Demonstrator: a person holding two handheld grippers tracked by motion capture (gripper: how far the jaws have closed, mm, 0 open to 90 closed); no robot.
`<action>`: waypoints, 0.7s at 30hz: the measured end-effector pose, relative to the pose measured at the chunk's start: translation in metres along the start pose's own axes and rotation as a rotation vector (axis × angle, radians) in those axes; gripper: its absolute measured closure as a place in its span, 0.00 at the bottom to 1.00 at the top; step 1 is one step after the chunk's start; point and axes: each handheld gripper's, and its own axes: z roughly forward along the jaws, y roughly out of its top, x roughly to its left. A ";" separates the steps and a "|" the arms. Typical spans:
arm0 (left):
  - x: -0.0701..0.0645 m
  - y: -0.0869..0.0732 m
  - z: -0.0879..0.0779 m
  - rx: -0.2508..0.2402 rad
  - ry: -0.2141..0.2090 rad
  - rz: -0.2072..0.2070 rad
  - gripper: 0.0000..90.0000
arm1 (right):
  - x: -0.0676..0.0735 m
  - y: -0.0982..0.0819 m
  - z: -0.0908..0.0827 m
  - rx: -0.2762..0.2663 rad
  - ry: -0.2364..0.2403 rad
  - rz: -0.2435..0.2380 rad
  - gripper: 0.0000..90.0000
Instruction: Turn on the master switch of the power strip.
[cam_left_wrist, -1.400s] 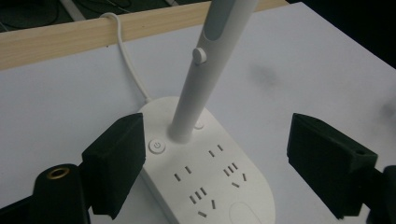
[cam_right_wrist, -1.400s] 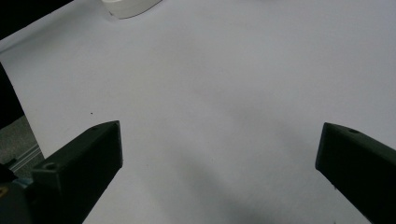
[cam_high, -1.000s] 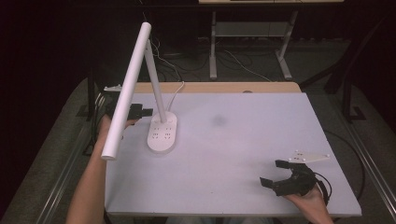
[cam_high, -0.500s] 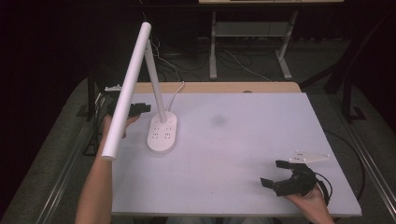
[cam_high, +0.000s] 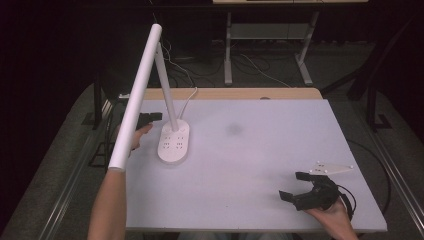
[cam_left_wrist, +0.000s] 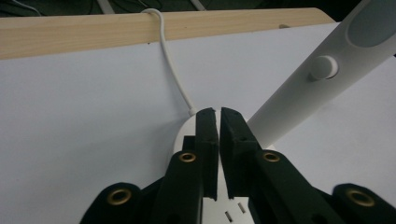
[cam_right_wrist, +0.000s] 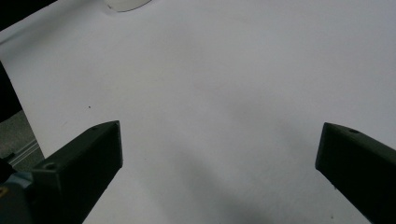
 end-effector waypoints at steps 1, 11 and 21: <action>0.000 0.000 0.001 0.001 0.001 -0.002 0.97 | 0.000 0.000 0.000 0.000 0.000 0.000 0.00; -0.001 -0.003 0.012 0.038 0.020 0.005 0.99 | 0.000 0.000 0.000 0.001 -0.002 -0.004 0.00; 0.000 -0.010 0.023 0.083 0.022 0.011 0.99 | 0.000 -0.001 0.001 0.003 0.000 -0.007 0.00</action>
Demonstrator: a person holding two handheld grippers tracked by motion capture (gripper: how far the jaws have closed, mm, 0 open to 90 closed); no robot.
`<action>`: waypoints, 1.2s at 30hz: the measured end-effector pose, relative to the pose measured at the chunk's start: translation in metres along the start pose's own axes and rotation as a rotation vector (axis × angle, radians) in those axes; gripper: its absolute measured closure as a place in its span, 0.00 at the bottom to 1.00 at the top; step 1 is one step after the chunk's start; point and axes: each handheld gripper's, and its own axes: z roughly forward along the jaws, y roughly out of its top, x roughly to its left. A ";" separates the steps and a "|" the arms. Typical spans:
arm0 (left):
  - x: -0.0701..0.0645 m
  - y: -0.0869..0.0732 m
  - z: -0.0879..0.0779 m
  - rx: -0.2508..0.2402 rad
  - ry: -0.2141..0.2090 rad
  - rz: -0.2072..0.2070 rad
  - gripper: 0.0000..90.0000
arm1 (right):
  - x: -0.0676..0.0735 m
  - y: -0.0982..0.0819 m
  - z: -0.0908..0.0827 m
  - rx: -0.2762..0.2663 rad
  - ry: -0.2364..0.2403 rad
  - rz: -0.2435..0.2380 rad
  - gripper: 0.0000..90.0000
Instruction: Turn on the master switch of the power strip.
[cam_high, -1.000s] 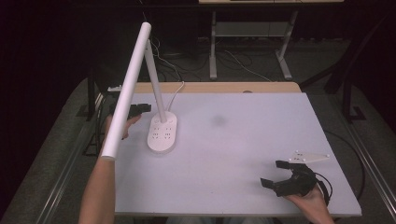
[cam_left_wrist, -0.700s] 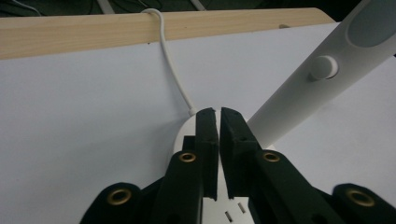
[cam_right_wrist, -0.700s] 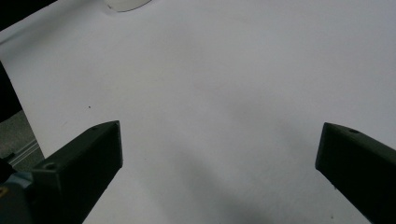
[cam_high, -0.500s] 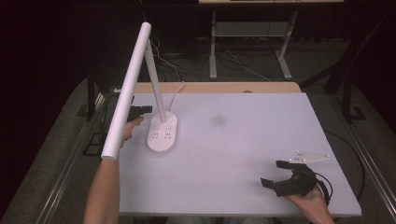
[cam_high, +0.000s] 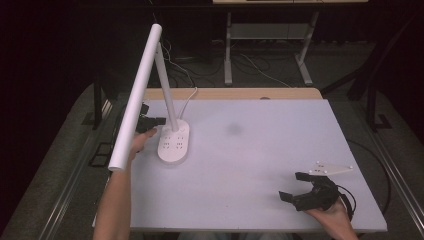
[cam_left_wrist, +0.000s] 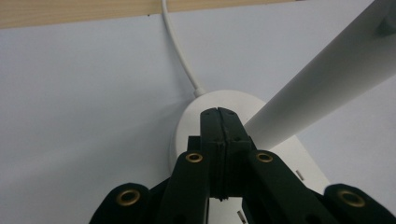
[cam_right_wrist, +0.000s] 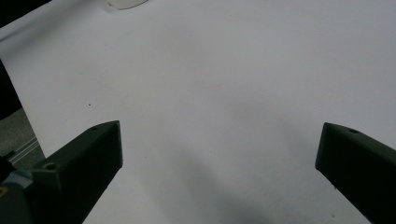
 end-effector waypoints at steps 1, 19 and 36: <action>0.000 -0.001 0.001 0.001 0.001 -0.002 0.99 | 0.000 0.000 0.000 0.001 0.001 0.002 0.00; -0.003 -0.008 0.013 0.073 -0.005 0.037 0.99 | 0.001 0.000 0.001 0.012 0.003 0.005 0.00; -0.016 -0.013 0.020 0.025 0.096 -0.024 1.00 | 0.003 0.001 -0.001 0.009 0.007 -0.013 0.00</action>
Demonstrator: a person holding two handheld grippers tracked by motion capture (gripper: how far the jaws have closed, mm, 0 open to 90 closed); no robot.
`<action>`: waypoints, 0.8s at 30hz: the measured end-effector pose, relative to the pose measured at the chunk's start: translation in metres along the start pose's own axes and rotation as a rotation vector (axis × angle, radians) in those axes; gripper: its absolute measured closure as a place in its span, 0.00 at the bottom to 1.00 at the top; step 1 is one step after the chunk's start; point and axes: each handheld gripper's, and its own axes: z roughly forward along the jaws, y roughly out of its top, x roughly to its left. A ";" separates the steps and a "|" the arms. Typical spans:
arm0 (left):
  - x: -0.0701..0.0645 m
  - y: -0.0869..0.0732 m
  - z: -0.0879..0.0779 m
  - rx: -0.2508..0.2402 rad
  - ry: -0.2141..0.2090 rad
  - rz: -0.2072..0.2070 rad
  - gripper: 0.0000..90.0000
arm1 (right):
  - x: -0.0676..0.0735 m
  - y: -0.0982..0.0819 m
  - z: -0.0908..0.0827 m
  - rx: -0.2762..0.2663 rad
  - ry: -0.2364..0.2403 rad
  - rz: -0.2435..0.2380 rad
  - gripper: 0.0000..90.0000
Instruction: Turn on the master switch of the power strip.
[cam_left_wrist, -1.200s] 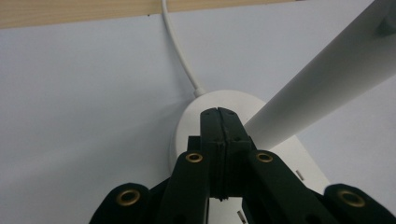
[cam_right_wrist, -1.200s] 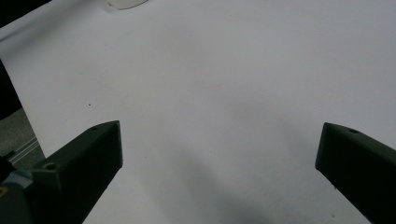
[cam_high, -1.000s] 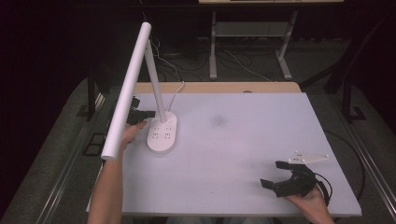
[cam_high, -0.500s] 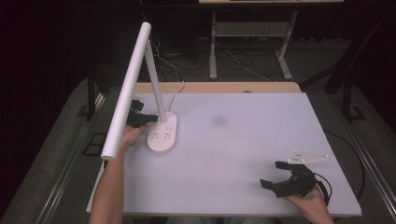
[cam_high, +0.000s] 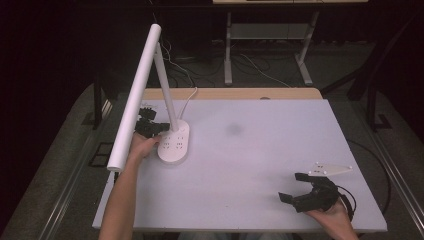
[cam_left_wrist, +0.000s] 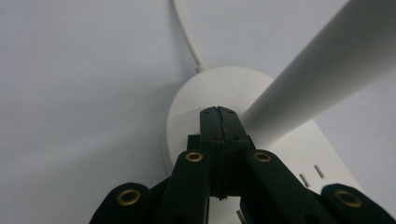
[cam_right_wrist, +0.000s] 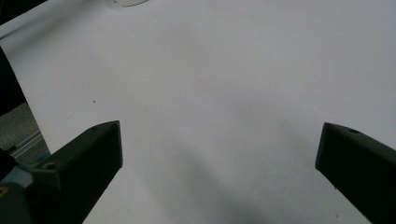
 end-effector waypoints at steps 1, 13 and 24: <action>-0.001 0.001 0.001 0.005 0.007 -0.008 1.00 | 0.000 0.000 0.000 0.001 0.002 -0.001 0.00; -0.004 0.000 0.001 0.015 0.016 -0.037 1.00 | 0.001 0.000 -0.005 -0.006 0.004 -0.012 0.00; 0.003 -0.005 -0.001 -0.002 -0.033 -0.078 1.00 | 0.003 0.000 -0.005 -0.004 0.008 -0.013 0.00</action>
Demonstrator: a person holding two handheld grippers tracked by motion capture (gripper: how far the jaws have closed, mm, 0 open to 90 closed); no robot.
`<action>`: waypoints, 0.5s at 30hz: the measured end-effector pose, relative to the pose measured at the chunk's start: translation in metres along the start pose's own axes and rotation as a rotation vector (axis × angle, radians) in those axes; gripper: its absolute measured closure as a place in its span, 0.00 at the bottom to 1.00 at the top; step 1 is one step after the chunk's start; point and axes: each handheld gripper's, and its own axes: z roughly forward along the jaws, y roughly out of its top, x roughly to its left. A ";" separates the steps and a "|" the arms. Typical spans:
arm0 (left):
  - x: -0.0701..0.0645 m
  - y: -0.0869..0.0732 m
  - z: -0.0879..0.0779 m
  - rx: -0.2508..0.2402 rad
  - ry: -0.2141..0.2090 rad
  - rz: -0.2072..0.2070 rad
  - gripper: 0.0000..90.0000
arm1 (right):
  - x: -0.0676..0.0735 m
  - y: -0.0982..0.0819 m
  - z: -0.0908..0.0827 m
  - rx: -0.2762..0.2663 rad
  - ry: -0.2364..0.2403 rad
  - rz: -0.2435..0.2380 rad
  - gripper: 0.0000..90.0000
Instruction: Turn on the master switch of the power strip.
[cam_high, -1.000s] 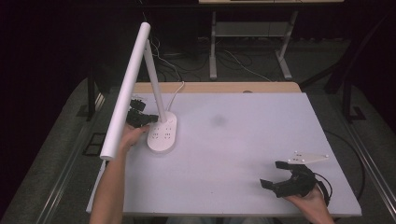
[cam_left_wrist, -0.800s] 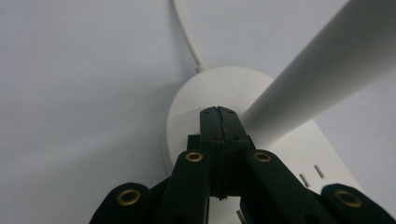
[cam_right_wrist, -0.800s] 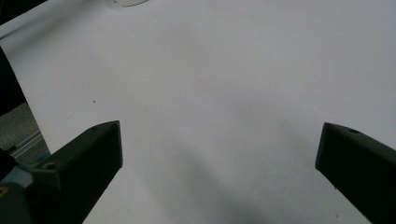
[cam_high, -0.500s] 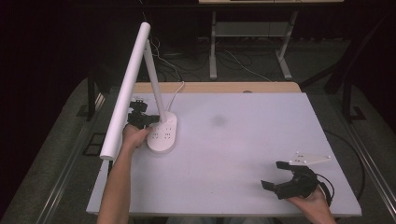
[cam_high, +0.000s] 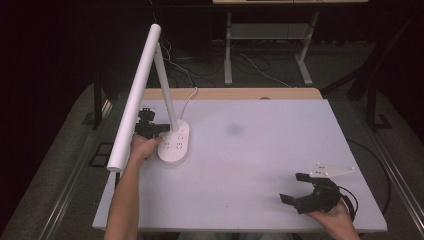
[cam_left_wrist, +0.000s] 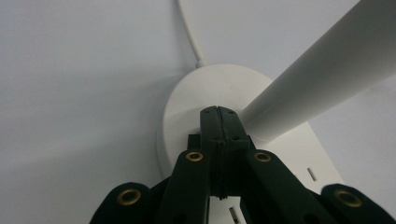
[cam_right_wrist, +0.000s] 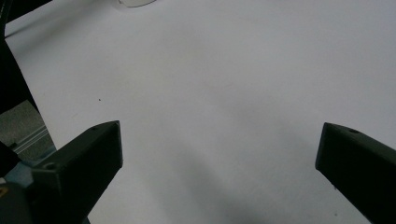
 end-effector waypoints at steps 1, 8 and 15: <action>0.000 0.000 0.000 0.002 0.003 0.002 1.00 | 0.000 0.000 0.000 -0.001 0.000 0.001 0.00; -0.002 0.002 0.000 0.000 0.009 0.020 1.00 | -0.001 -0.001 0.001 0.005 0.001 0.009 0.00; -0.009 0.007 0.000 -0.010 0.077 0.066 1.00 | -0.003 -0.001 0.001 0.000 -0.002 0.016 0.00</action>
